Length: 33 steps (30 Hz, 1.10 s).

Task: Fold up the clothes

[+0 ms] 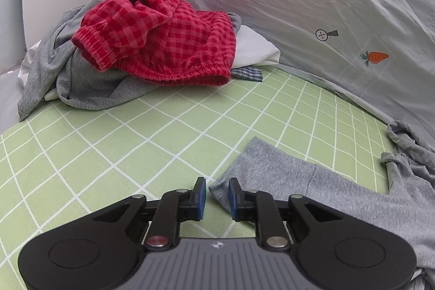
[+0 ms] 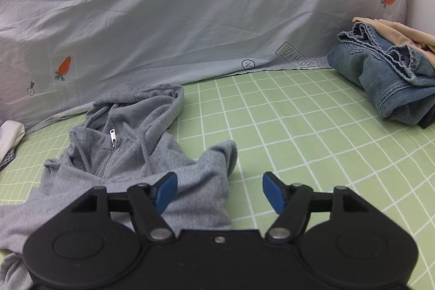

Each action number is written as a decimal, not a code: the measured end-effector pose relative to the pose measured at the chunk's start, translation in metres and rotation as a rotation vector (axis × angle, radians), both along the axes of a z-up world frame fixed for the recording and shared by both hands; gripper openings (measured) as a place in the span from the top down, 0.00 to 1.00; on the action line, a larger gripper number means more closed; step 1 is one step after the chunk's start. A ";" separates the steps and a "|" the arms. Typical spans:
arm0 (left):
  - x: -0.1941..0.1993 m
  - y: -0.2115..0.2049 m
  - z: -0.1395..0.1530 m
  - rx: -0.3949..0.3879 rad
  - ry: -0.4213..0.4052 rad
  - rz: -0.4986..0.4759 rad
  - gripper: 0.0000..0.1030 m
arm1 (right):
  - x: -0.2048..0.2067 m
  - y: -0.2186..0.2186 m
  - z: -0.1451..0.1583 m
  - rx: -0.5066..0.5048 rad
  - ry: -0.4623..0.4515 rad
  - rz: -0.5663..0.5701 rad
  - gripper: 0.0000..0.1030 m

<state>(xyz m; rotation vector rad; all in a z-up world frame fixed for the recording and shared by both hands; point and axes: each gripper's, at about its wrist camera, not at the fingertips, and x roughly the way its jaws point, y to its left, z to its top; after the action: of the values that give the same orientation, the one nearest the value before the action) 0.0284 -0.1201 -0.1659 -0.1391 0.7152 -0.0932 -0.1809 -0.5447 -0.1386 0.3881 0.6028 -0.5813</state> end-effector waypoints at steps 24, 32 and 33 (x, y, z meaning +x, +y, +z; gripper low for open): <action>0.000 -0.017 0.001 -0.008 0.017 -0.080 0.35 | -0.028 0.044 0.002 -0.095 0.173 0.003 0.16; -0.015 -0.044 -0.009 0.135 -0.030 -0.110 0.17 | -0.044 0.045 -0.010 -0.063 0.160 -0.052 0.00; -0.016 -0.044 -0.009 0.131 -0.036 -0.106 0.23 | -0.045 0.046 -0.011 -0.066 0.166 -0.058 0.00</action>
<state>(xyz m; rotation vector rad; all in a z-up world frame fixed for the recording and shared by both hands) 0.0125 -0.1644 -0.1751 0.0259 0.6901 -0.1491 -0.2259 -0.4990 -0.1497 0.2972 0.7311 -0.6916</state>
